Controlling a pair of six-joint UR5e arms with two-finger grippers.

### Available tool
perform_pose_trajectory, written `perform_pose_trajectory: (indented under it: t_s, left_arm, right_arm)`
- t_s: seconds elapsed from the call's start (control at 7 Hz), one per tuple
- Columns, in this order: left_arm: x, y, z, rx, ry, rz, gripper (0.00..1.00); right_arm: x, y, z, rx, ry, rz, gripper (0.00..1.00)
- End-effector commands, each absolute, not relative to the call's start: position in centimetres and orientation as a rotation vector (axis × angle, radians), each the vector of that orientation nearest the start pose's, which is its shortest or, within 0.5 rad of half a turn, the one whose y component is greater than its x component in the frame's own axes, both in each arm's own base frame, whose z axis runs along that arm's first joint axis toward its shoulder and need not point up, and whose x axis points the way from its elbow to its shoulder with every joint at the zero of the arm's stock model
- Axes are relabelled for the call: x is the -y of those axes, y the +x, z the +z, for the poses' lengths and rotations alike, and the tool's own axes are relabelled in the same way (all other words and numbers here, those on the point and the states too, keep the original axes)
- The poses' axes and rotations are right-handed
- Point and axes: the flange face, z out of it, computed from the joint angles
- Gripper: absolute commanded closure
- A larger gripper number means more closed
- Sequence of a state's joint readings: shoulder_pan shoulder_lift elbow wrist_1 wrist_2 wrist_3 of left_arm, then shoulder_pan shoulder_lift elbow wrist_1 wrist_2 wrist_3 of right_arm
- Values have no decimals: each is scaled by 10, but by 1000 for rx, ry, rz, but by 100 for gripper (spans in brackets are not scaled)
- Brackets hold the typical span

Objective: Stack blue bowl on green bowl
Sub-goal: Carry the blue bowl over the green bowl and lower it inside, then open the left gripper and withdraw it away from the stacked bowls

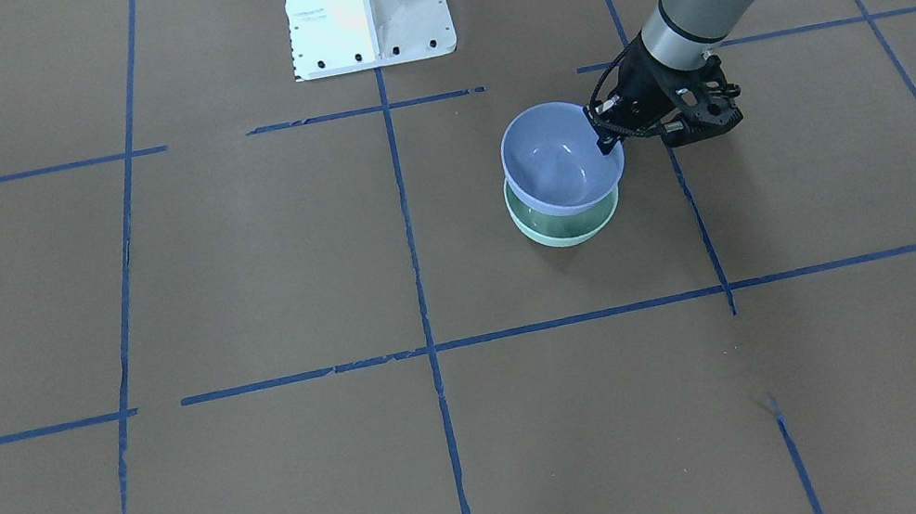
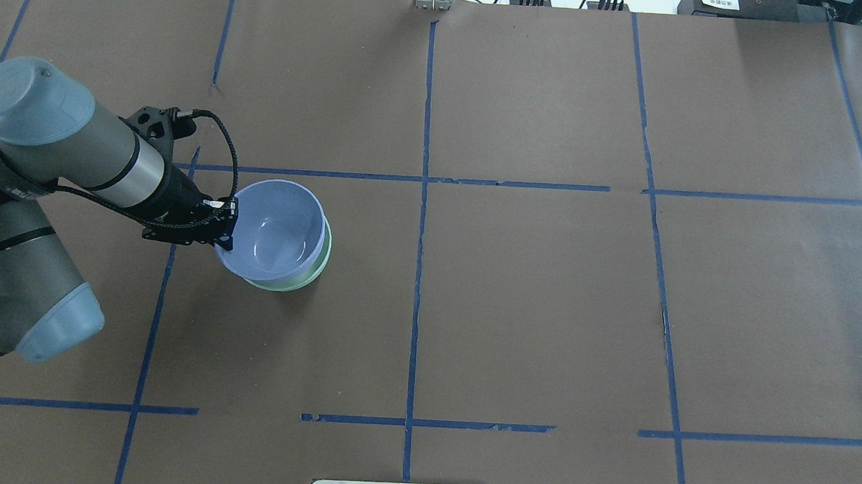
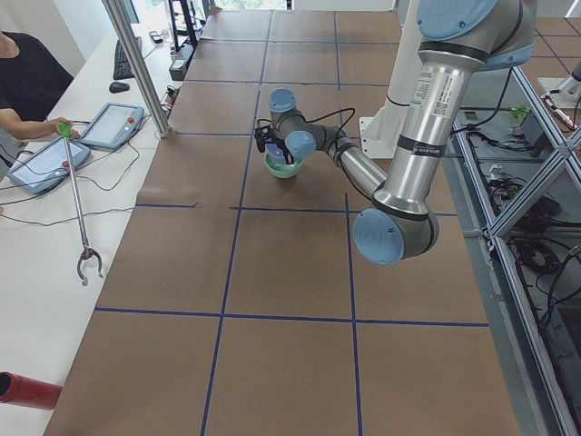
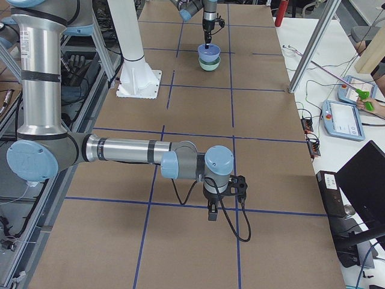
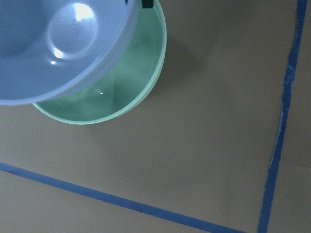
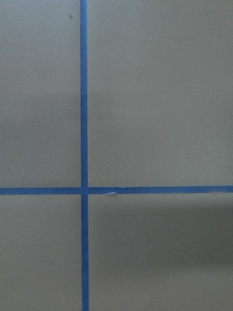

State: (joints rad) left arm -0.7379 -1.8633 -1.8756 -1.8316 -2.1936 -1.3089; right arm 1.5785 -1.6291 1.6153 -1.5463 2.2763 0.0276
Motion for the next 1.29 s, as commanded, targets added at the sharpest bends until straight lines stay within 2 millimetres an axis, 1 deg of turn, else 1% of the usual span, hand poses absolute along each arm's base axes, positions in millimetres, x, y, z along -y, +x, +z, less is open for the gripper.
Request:
perform_pose_trajectory:
  t_s: [0.0, 0.14, 0.43, 0.57, 0.71, 0.86, 1.0, 1.14]
  left_arm:
    - [447, 382, 342, -999, -118, -166, 1]
    - [451, 383, 349, -1014, -106, -162, 0]
    - [449, 381, 352, -1014, -106, -161, 0]
    - [448, 378, 348, -1020, -99, -156, 0]
    - [454, 365, 339, -1036, -57, -138, 0]
    - [460, 324, 333, -1052, 18, -112, 0]
    - [464, 272, 338, -1045, 121, -65, 0]
    - [468, 225, 350, -1017, 208, -36, 0]
  right_arm:
    - [467, 72, 667, 706, 3, 30, 0]
    - [467, 72, 667, 704, 3, 30, 0]
    - [467, 72, 667, 704, 3, 30, 0]
    - [467, 72, 667, 706, 3, 30, 0]
    - [467, 72, 667, 704, 3, 30, 0]
    - [467, 72, 667, 704, 2, 31, 0]
    - [467, 72, 667, 704, 3, 30, 0]
    - [467, 72, 667, 706, 3, 30, 0]
